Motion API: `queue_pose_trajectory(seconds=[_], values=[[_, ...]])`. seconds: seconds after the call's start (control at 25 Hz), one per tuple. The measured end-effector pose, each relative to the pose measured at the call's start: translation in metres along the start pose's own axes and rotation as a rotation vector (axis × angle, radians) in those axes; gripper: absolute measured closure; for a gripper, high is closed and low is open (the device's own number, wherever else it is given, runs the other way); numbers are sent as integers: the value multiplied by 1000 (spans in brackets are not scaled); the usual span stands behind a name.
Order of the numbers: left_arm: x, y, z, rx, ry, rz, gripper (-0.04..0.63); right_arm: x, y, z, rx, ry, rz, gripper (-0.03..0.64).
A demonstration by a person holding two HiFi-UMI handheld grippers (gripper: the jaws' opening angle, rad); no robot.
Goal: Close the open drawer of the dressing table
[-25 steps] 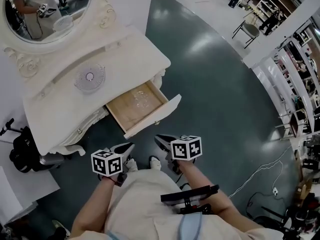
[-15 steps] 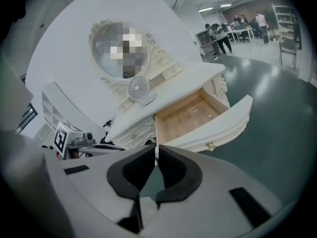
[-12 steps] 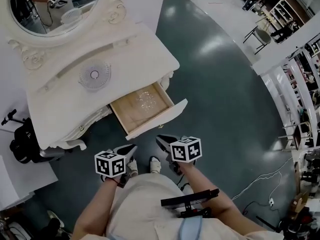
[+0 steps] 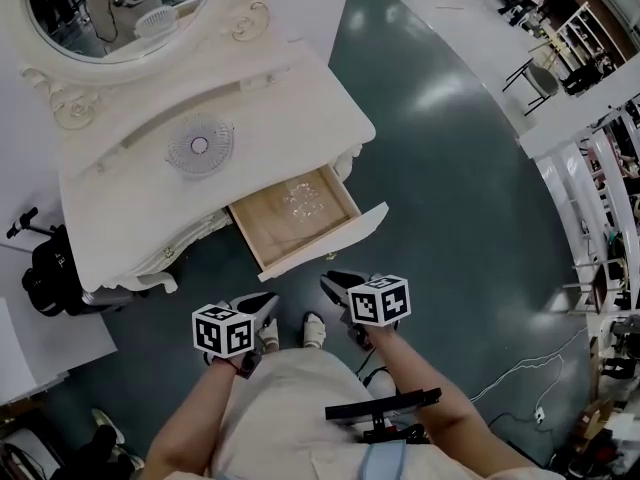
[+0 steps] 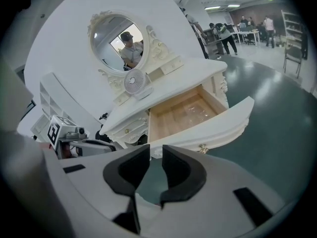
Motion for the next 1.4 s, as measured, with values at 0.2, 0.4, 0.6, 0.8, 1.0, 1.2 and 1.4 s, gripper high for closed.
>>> queue_pose_trajectory(seconds=[0.2, 0.4, 0.6, 0.8, 1.0, 1.2, 1.4], values=[[3, -2, 5, -8, -10, -5, 584, 5, 1, -5, -38, 7, 35, 523], [7, -4, 9, -15, -12, -1, 584, 13, 8, -14, -71, 21, 81, 483], [4, -3, 12, -22, -17, 0, 584, 23, 13, -28, -106, 60, 120, 454], [5, 2, 15, -26, -26, 14, 584, 32, 18, -39, -128, 97, 135, 443], [3, 4, 19, -32, -35, 24, 584, 40, 23, -51, -140, 132, 113, 442], [5, 7, 26, -42, -44, 37, 583, 52, 29, -63, -179, 163, 117, 434], [9, 11, 28, -55, -45, 45, 583, 62, 35, -75, -198, 186, 143, 433]])
Point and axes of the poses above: the fingertips, and each gripper's own axes: x forward along the fingers, z to its left, y out of its underside, the point moved 4 cm from there along -x, backward along the fingers, and after that the axes turned 10 degrees about -z, right-handed, at the moved point
